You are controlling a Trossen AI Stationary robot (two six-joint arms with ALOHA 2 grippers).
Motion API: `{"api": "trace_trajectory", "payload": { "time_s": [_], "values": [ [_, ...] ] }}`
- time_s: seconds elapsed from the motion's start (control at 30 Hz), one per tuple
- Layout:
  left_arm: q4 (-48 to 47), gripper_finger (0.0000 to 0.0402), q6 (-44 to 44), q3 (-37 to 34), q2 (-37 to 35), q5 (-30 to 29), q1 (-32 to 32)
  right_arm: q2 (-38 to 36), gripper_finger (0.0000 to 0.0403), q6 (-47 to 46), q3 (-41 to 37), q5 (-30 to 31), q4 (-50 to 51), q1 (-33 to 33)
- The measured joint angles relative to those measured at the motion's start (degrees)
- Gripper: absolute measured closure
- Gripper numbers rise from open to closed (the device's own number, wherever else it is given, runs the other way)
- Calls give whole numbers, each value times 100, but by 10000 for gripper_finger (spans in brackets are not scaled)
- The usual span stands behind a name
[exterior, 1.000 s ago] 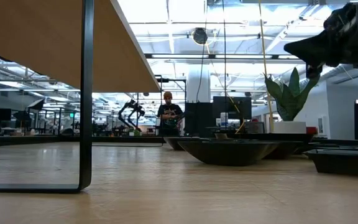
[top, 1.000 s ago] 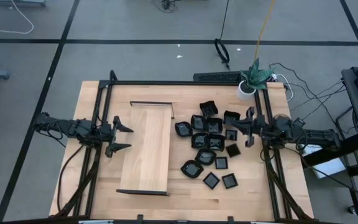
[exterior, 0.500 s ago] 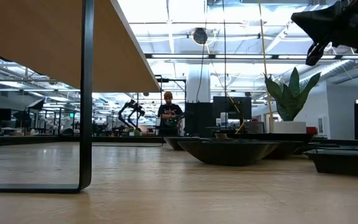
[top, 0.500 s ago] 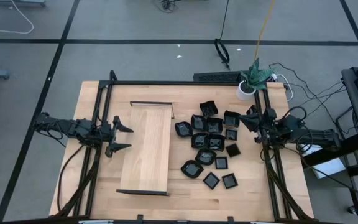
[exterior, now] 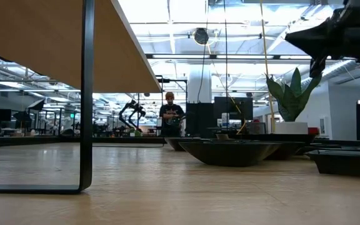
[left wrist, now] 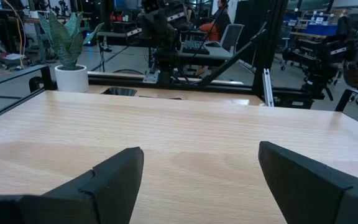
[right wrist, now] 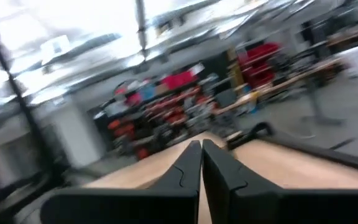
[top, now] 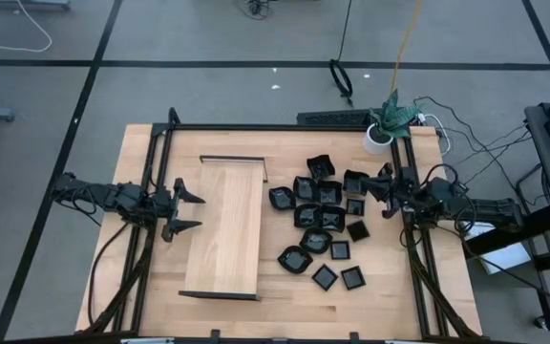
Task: Pick & Place Mini shaped plates
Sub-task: Put the distorted square plate on the shelf
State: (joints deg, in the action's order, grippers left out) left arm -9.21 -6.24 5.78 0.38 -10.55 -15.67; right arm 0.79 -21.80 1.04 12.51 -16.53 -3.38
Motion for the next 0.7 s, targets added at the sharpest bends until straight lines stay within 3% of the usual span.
{"api": "trace_trajectory", "payload": {
  "time_s": [0.1, 0.2, 0.33, 0.43, 0.57, 0.7],
  "values": [
    [-1, 80, 0, 0, -2, -2, 1, 167, 364, 408, 144, 100, 44, -2],
    [-2, 80, 0, 0, 0, -1, 0, 591, 305, 440, 379, 159, 191, 1],
    [-2, 80, 0, 0, 0, -2, 1, 1561, 216, 31, 1081, 891, 949, -1],
    [-2, 80, 0, 0, 0, -2, 1, 2419, 171, -137, 1758, 1352, 1901, -6],
    [1, 80, 0, 0, -2, -2, 0, 3516, 151, -304, 2949, 1425, 3481, -111],
    [-2, 80, 0, 0, -2, 1, 1, 4540, 149, -2022, 4076, 1258, 5839, -584]
  ]
}}
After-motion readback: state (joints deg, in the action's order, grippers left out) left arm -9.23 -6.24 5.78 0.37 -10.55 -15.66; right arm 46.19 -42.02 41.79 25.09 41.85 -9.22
